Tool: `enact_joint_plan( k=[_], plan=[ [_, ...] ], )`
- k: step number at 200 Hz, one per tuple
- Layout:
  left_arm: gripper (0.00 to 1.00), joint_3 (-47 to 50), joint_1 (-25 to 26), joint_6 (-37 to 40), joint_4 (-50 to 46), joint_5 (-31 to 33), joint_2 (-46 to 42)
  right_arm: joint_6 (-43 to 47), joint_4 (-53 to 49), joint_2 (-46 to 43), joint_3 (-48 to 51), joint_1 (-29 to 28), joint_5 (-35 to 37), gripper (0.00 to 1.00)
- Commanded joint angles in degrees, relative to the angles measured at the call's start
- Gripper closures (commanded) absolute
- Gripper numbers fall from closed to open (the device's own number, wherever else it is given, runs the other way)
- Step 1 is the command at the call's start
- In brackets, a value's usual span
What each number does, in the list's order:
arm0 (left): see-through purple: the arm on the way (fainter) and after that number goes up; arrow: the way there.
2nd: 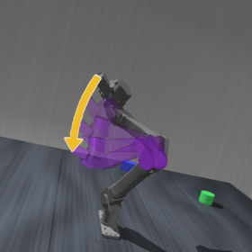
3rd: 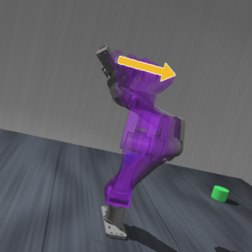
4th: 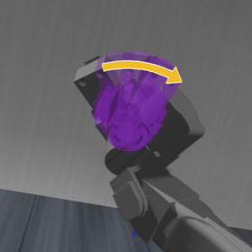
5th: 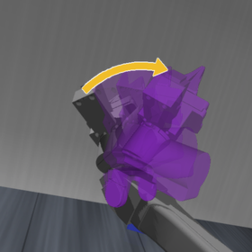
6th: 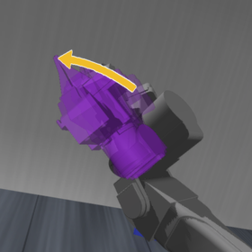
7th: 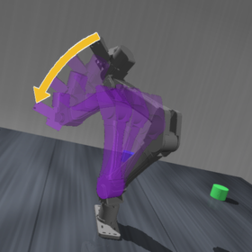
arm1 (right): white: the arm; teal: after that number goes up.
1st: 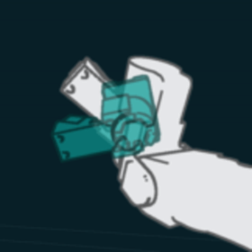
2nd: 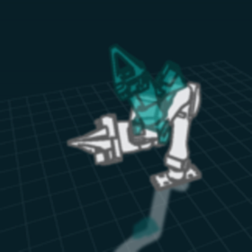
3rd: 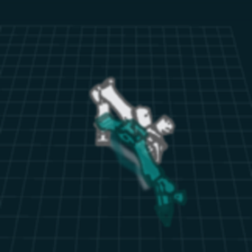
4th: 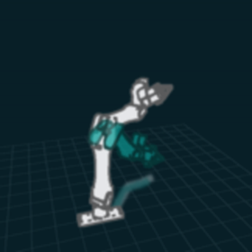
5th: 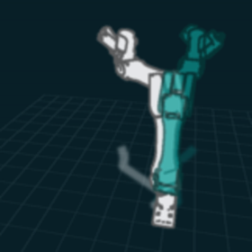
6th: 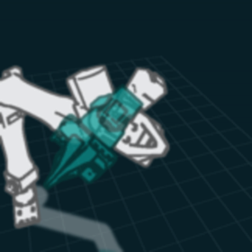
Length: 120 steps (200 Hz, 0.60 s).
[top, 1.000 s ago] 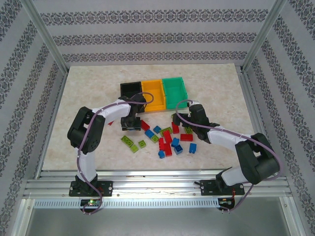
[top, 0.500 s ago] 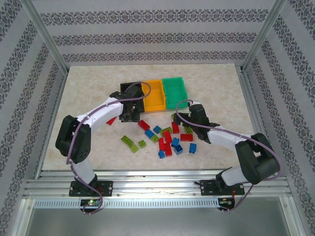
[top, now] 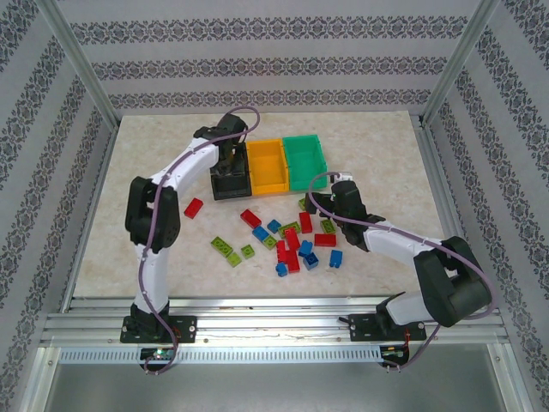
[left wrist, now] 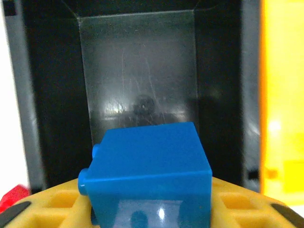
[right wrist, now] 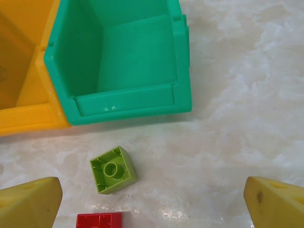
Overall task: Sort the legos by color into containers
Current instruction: Place the lego in the container.
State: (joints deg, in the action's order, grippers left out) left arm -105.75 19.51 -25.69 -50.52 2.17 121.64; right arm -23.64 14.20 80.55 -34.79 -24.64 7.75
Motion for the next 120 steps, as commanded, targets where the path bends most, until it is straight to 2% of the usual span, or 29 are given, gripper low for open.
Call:
enact_joint_plan(
  k=[1, 31, 93, 120],
  plan=[
    [0.46, -3.78, -0.23, 0.34, -5.26, 0.21, 2.31, 0.17, 1.21, 1.07, -0.99, -0.14, 1.04, 0.02],
    [0.36, 3.68, 0.26, -1.56, 1.63, -0.48, -3.26, -0.16, 1.27, 1.32, -1.16, -0.19, 0.41, 0.02],
    [0.35, 24.11, 2.67, -5.70, 14.85, -4.03, -20.93, -0.98, 1.09, 0.99, -1.19, -0.23, -0.85, 0.02],
    [0.35, 31.37, 4.98, -5.79, 15.37, -4.67, -26.89, -1.48, 1.36, 1.34, -0.86, -0.36, -1.05, 0.02]
  ],
)
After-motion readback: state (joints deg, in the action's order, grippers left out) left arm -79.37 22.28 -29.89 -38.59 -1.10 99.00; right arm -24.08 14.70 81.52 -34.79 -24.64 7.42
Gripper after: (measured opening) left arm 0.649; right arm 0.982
